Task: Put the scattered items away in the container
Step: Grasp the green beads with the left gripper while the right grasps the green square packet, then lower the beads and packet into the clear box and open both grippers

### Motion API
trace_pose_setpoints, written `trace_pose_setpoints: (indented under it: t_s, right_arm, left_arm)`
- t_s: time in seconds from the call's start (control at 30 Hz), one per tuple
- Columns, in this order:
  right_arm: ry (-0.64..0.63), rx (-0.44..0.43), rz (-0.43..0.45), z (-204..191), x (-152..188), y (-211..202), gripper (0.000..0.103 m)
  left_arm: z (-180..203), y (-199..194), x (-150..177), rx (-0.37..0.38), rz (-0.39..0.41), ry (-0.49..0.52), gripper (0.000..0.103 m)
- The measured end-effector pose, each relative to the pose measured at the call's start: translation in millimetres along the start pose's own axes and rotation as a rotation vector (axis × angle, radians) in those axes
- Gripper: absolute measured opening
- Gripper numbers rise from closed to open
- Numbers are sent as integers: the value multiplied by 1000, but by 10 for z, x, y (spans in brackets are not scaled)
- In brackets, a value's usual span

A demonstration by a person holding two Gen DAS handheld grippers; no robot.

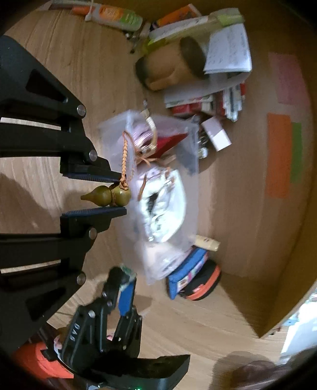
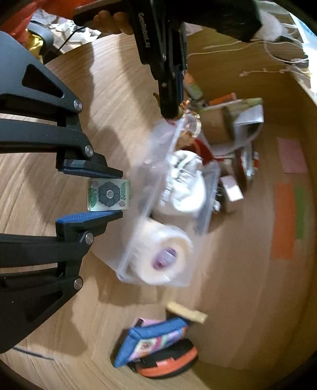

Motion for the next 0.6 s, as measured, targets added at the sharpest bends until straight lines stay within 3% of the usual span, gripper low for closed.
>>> trace_pose_setpoints:
  t_s: [0.3,0.6]
  right_arm:
    - [57,40,133,246,-497,-245,22]
    - [88,27,146,289,-654,-121,22]
  left_arm:
    - [-190,-146,-477,-23,110,-50,19]
    - [-244,154,-501,-16,60,-44,19]
Point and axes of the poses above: each gripper's, at about its wrist camera, not at the fingertips, and y roughly the way its jaws point, z to its right, x to its underside, the point moved 7 cm from there along y, roughly the way its jaws point, and after that the axes turned 2 degrees about -y, right-handed, at the moved point
